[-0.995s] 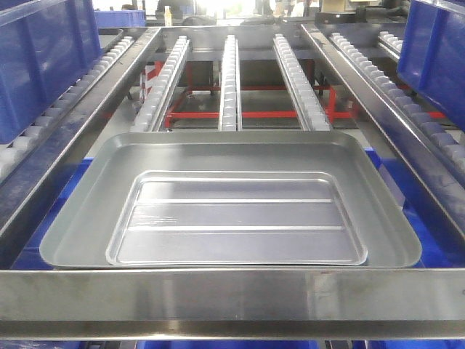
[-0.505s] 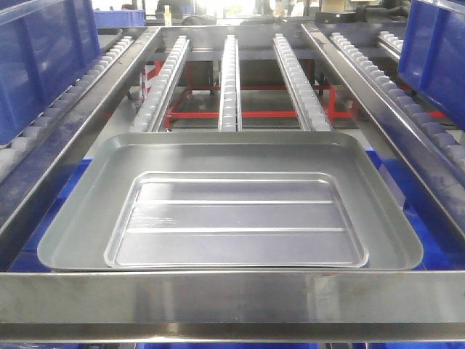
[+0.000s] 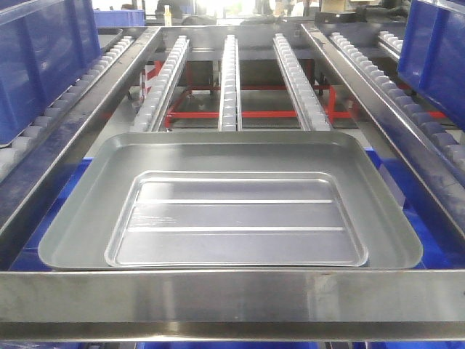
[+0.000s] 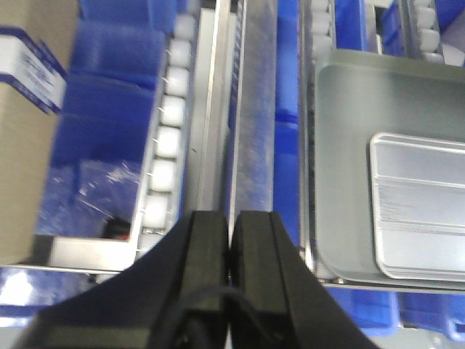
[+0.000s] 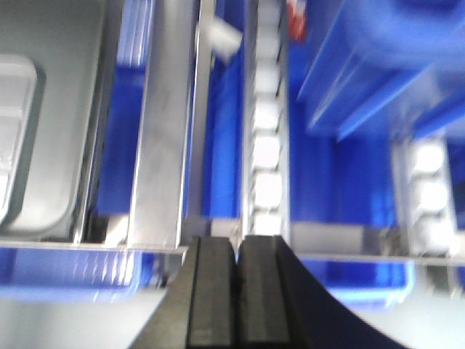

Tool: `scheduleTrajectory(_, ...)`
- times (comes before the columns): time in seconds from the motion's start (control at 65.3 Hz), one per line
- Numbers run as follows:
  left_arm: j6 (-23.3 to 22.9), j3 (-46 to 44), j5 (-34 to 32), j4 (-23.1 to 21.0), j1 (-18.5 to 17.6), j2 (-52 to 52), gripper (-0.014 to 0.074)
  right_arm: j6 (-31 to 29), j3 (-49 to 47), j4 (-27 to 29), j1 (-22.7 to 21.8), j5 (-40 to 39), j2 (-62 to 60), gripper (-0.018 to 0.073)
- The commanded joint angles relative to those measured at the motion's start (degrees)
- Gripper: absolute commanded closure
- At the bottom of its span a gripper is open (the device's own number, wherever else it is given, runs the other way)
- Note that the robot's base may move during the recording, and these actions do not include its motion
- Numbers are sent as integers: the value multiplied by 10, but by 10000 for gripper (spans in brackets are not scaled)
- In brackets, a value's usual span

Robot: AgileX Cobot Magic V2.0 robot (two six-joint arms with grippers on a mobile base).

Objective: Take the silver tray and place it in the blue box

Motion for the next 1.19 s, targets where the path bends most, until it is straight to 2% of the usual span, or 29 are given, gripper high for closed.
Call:
scheduleTrajectory(0.0,-1,-20,-63,-33,2,25,604,0,-22,33,1,-26,13,503)
scheduleTrajectory(0.107,-1,-20,-65,-92,2,66,604,0,-22,74,1,-21,20,503)
scheduleTrajectory(0.199,0,-20,-44,-109,-18,94,603,0,-23,117,2,6,41,503)
scheduleTrajectory(0.26,0,-20,-57,-111,-61,106,601,20,-30,125,2,35,71,503)
scheduleTrajectory(0.322,-1,-20,-83,-110,-119,115,602,50,-47,122,2,65,106,501)
scheduleTrajectory(0.352,-18,-20,-98,-104,-147,124,602,63,-59,115,5,69,121,501)
scheduleTrajectory(0.383,-47,-20,-102,-86,-172,132,602,71,-68,106,10,66,134,501)
scheduleTrajectory(0.444,-136,-20,-105,-23,-212,157,602,104,-88,71,28,51,153,501)
scheduleTrajectory(0.551,-317,-22,-106,136,-279,211,602,185,-110,-1,79,34,186,501)
scheduleTrajectory(0.582,-359,-24,-110,166,-293,225,602,199,-114,-18,95,30,195,501)
scheduleTrajectory(0.643,-401,-33,-110,211,-324,259,602,214,-118,-32,136,17,222,501)
scheduleTrajectory(0.75,-404,-70,-107,213,-358,330,602,220,-131,-24,194,8,277,501)
scheduleTrajectory(0.888,-404,-124,-95,195,-369,397,602,227,-165,-8,237,-23,351,501)
scheduleTrajectory(1.026,-403,-168,-74,190,-369,448,602,225,-208,13,248,-26,405,503)
scheduleTrajectory(1.179,-403,-193,-79,189,-369,479,602,225,-253,17,248,-30,453,503)
